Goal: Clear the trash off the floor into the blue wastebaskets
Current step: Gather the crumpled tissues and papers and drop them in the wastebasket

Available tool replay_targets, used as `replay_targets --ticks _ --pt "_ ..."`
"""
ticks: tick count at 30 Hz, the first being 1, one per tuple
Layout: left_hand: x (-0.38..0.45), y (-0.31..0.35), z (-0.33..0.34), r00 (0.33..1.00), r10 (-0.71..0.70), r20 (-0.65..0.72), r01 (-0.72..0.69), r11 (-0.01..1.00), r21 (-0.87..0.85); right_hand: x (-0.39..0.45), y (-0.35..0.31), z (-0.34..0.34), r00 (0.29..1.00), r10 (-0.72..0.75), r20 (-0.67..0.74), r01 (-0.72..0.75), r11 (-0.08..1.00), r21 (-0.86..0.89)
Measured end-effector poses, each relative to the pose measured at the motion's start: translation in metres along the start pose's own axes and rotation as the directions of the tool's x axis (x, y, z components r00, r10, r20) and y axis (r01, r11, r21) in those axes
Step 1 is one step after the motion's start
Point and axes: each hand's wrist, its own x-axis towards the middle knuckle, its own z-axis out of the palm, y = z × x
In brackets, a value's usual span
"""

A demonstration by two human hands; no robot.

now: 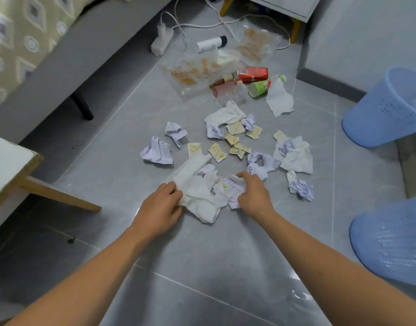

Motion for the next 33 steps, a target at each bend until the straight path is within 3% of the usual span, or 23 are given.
replay_targets --ticks 4,9,14,18,24,29,33 --pt "0.001 0.003 -0.01 0.999 0.053 -0.012 -0.053 0.996 -0.067 -0.007 0.001 -0.001 0.999 -0.025 -0.048 0.015 0.981 -0.195" --pt "0.005 0.013 -0.007 0.998 0.065 -0.003 -0.065 0.998 -0.006 -0.024 -0.011 0.018 0.975 -0.214 0.054 0.22 0.93 -0.296" --pt "0.007 0.03 0.001 0.984 0.117 0.134 -0.119 0.993 0.009 -0.022 -0.005 0.038 0.958 -0.281 0.062 0.278 0.848 -0.451" --pt "-0.003 0.036 0.018 0.979 0.071 0.193 -0.072 0.997 -0.002 -0.017 0.001 0.038 0.946 -0.323 0.032 0.307 0.86 -0.408" --pt "-0.008 0.042 0.024 0.977 0.126 0.173 -0.153 0.976 0.153 -0.02 0.013 0.026 0.954 -0.297 0.035 0.296 0.925 -0.236" --pt "0.013 0.068 0.006 0.98 0.183 0.082 -0.189 0.978 0.084 -0.032 0.025 -0.013 0.946 -0.302 -0.121 0.283 0.947 -0.152" --pt "0.06 0.125 -0.019 0.961 0.278 -0.013 -0.278 0.961 -0.005 -0.047 0.037 -0.08 0.917 -0.277 -0.287 0.258 0.961 -0.103"
